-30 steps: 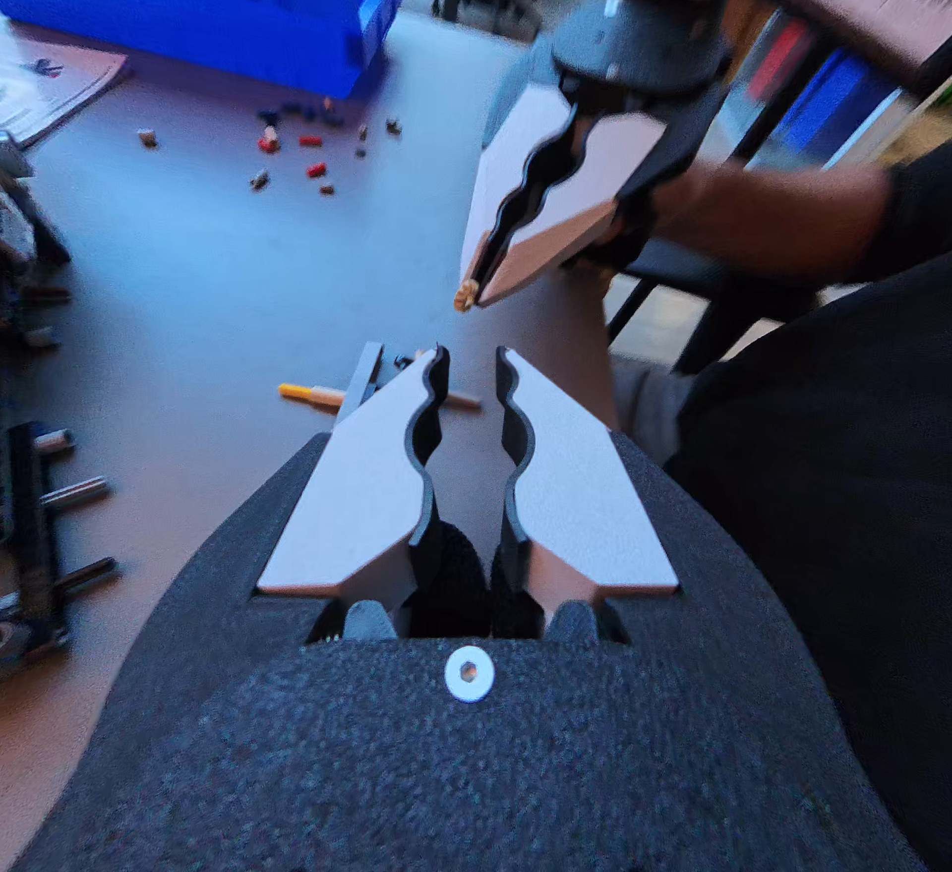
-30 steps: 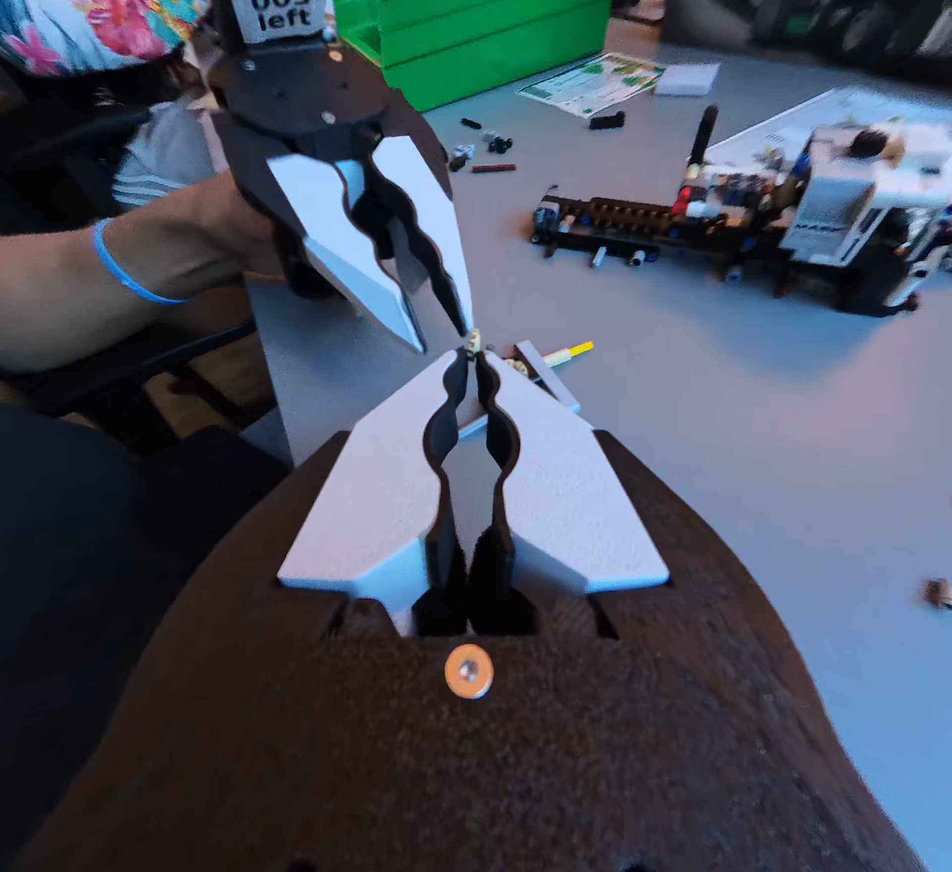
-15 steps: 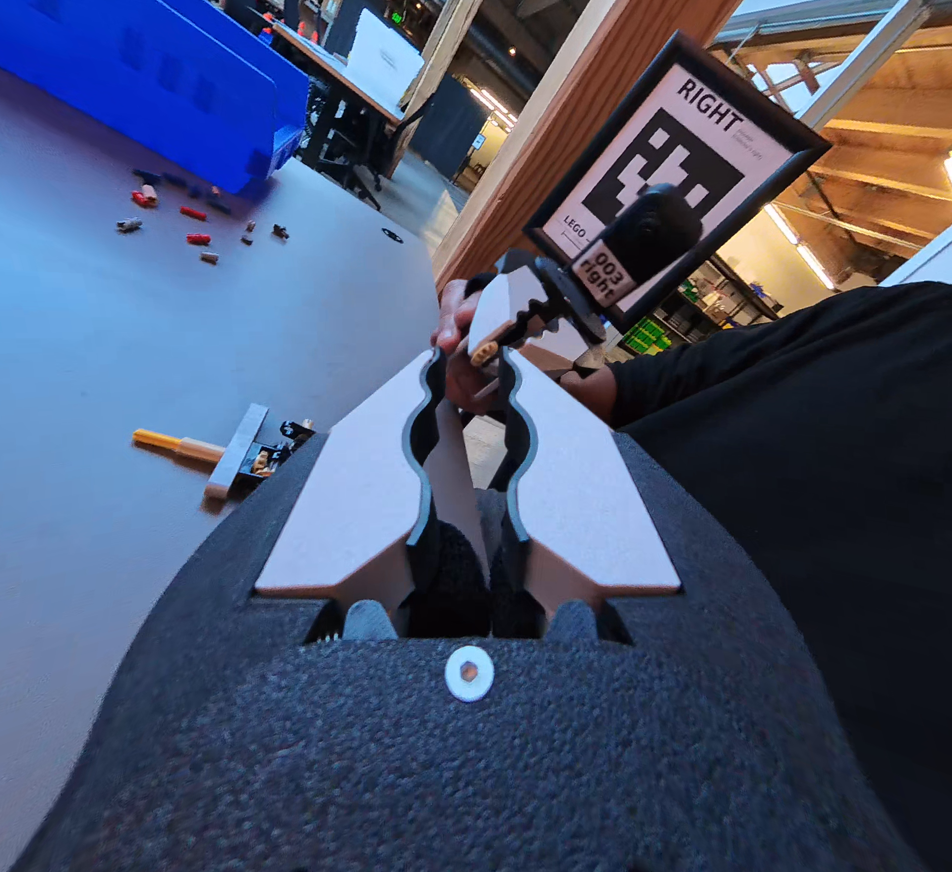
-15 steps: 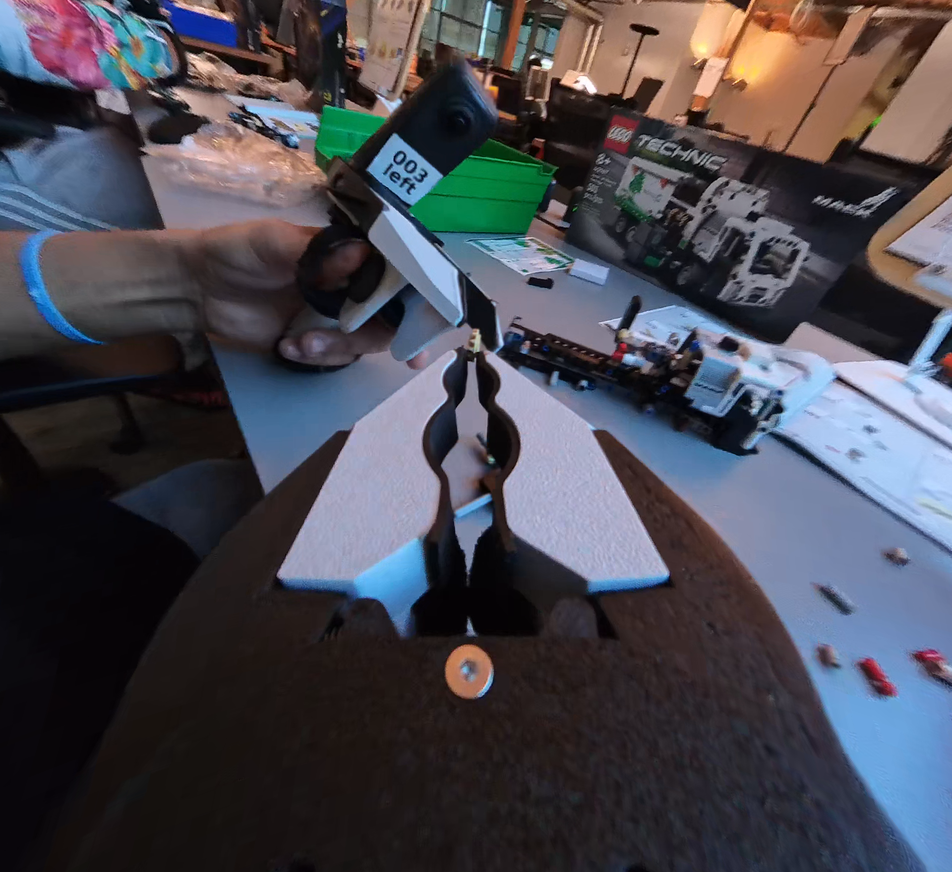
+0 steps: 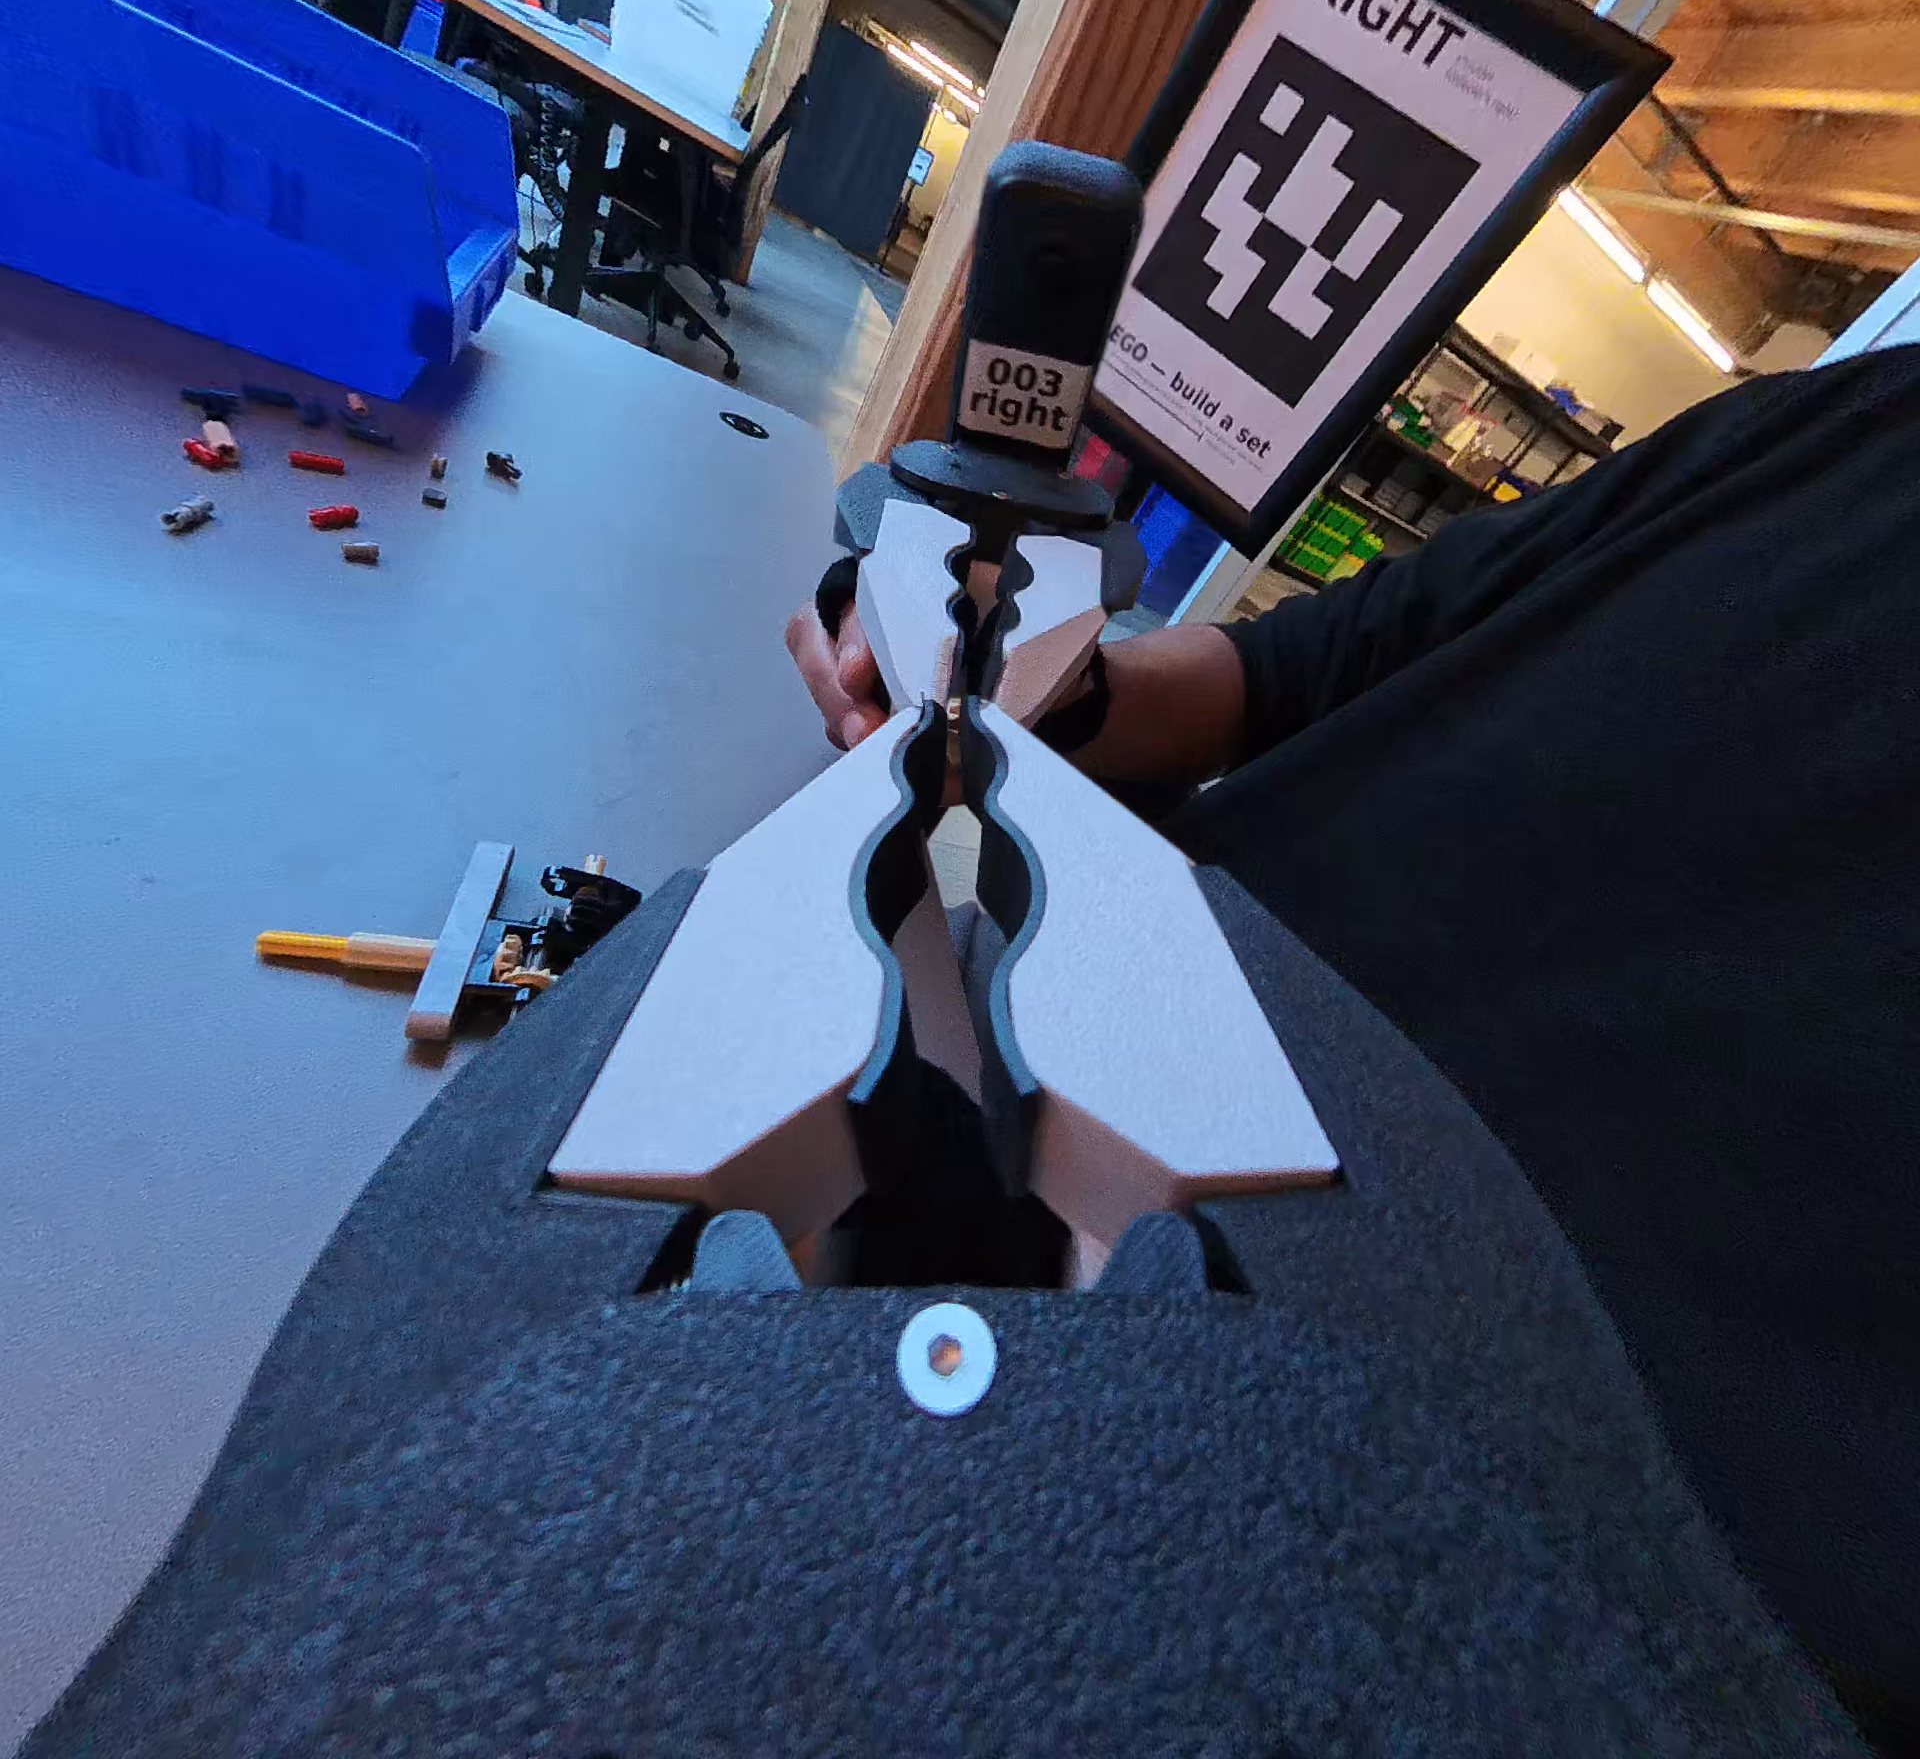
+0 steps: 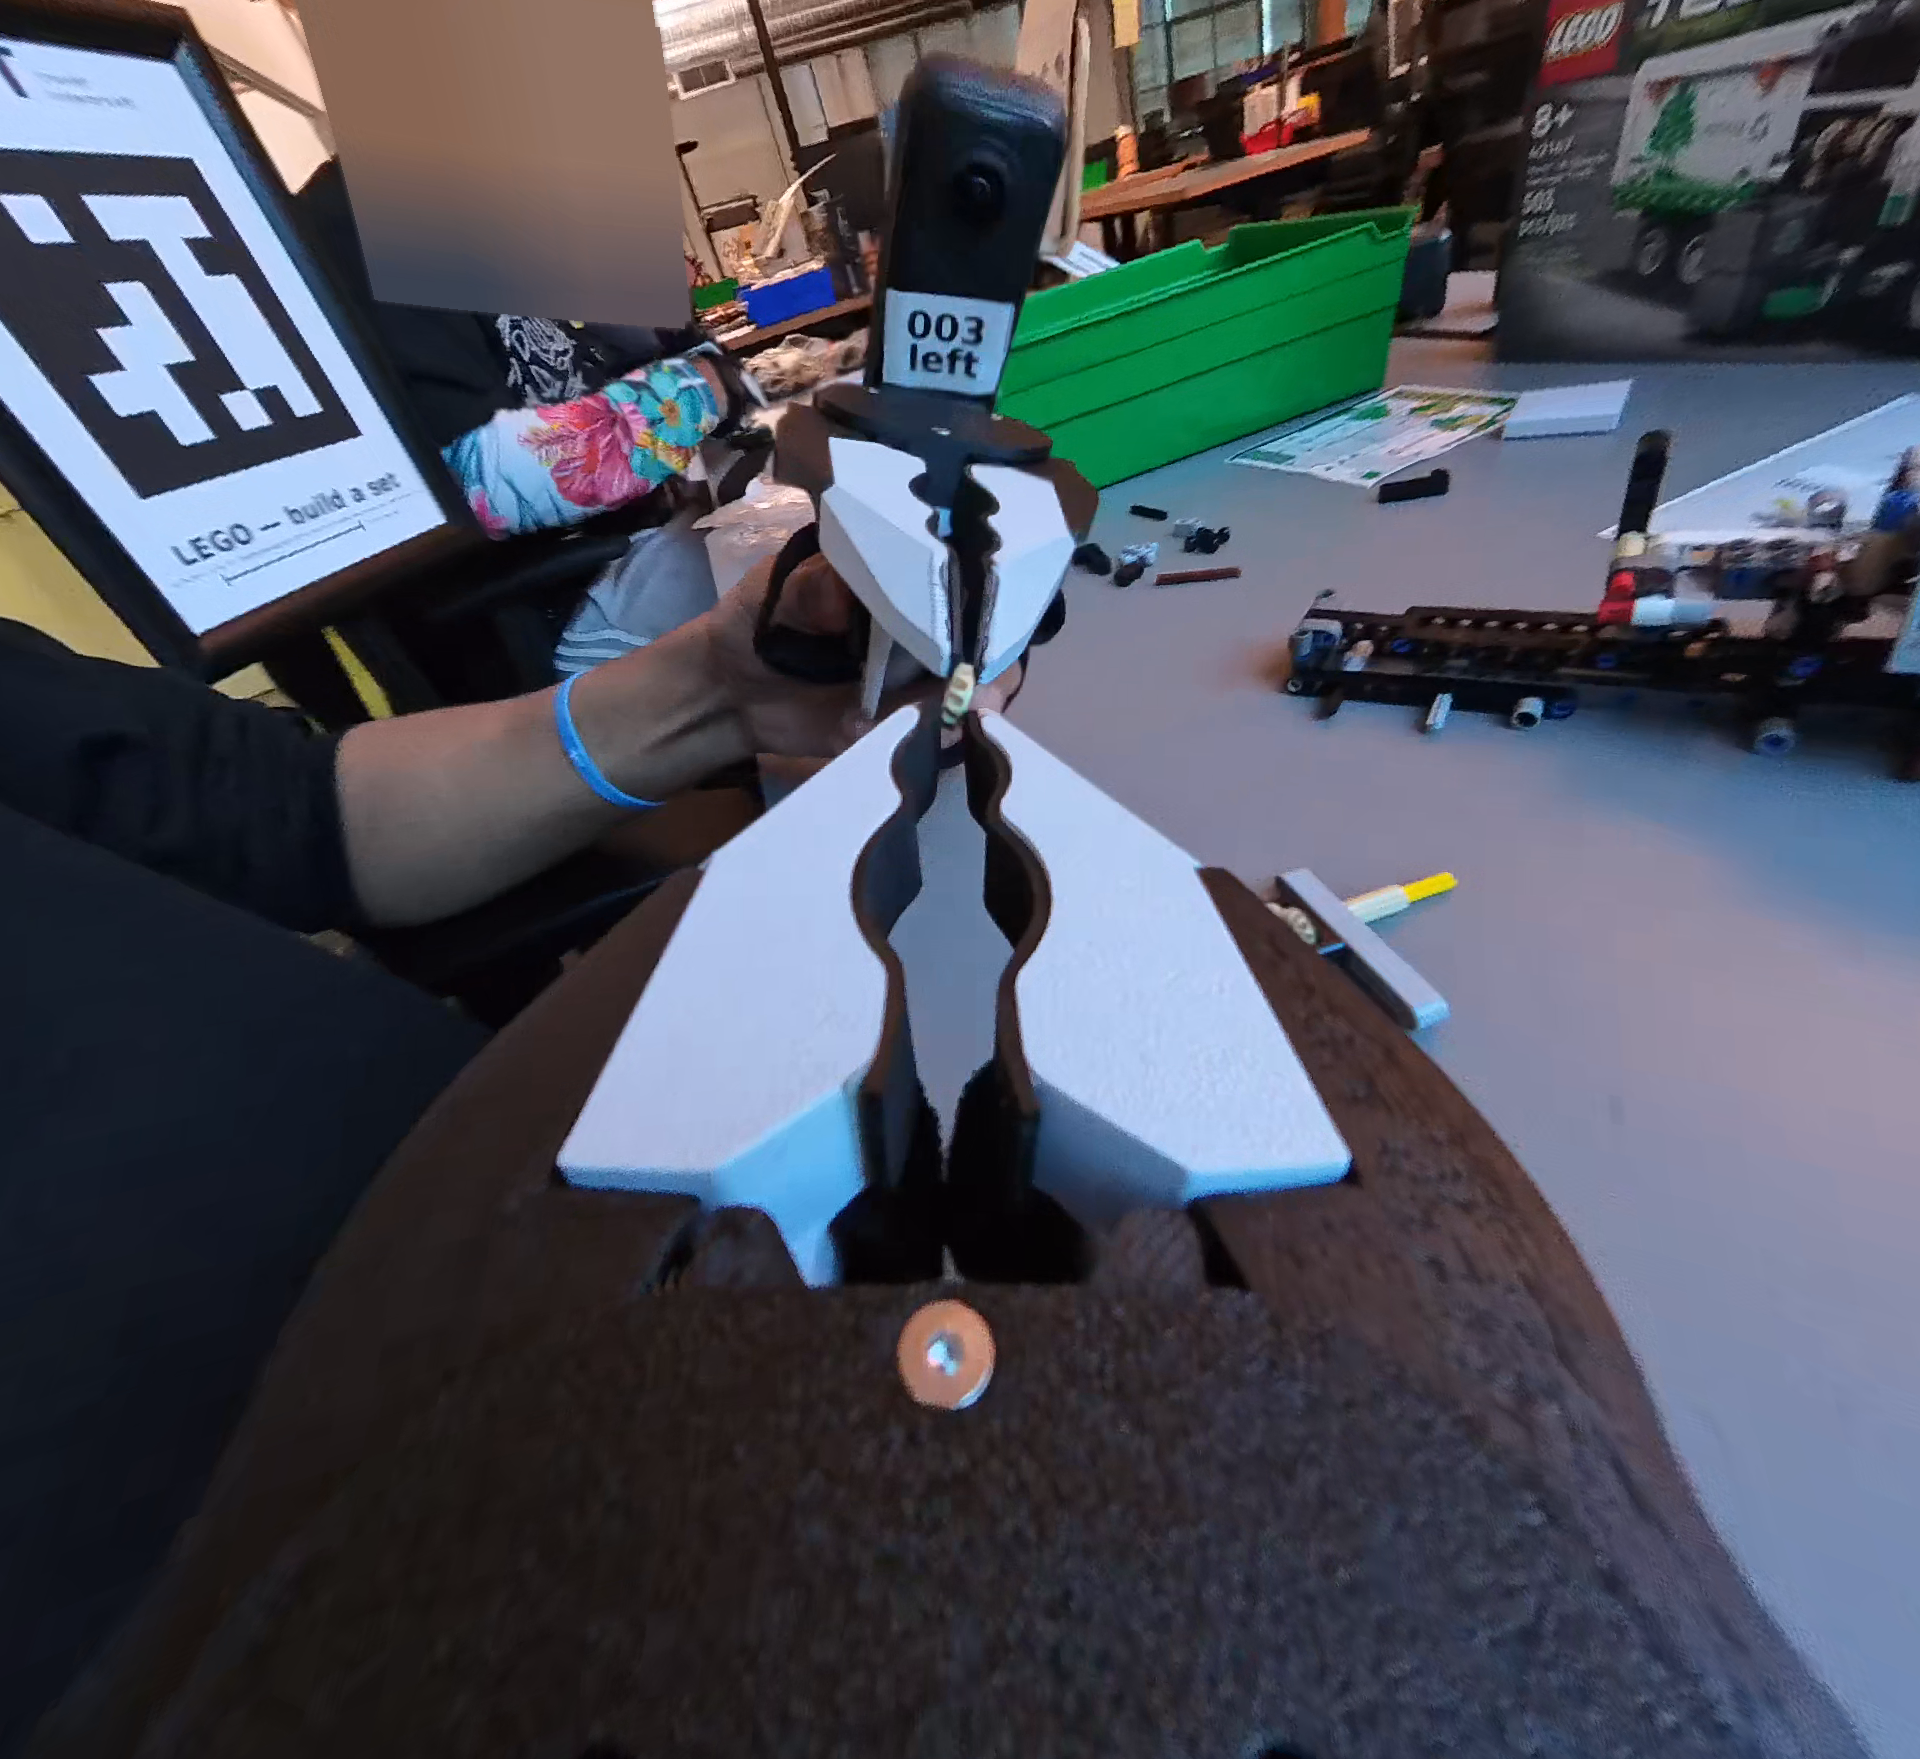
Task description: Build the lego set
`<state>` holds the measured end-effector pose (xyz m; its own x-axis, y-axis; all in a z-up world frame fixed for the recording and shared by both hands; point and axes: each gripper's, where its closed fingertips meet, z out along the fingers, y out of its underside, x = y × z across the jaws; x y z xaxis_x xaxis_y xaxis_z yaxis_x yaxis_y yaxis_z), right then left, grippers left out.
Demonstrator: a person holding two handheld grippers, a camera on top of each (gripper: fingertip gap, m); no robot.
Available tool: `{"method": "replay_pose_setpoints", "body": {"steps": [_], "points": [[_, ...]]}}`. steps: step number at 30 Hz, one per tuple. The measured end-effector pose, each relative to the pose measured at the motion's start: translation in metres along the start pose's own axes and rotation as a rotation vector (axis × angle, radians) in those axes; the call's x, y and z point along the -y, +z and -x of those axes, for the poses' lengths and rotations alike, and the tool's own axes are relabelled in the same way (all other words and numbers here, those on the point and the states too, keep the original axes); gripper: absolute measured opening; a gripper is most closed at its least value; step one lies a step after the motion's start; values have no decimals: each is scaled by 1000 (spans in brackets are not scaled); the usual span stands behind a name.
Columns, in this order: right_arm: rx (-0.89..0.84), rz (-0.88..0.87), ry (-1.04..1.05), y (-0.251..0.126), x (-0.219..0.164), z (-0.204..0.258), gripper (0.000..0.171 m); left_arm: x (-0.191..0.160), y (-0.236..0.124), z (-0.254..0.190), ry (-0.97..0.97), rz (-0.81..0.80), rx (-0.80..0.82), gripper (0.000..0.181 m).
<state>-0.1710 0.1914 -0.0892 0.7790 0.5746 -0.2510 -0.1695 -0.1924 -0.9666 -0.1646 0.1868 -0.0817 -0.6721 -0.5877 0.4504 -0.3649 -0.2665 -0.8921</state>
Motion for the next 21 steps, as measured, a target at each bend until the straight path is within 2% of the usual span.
{"method": "replay_pose_setpoints", "body": {"steps": [6, 21], "points": [[54, 41, 70, 4, -6, 0, 8, -6, -4, 4, 17, 55, 21, 0], [35, 49, 122, 4, -7, -8, 2, -11, -3, 9, 72, 42, 48, 3]]}}
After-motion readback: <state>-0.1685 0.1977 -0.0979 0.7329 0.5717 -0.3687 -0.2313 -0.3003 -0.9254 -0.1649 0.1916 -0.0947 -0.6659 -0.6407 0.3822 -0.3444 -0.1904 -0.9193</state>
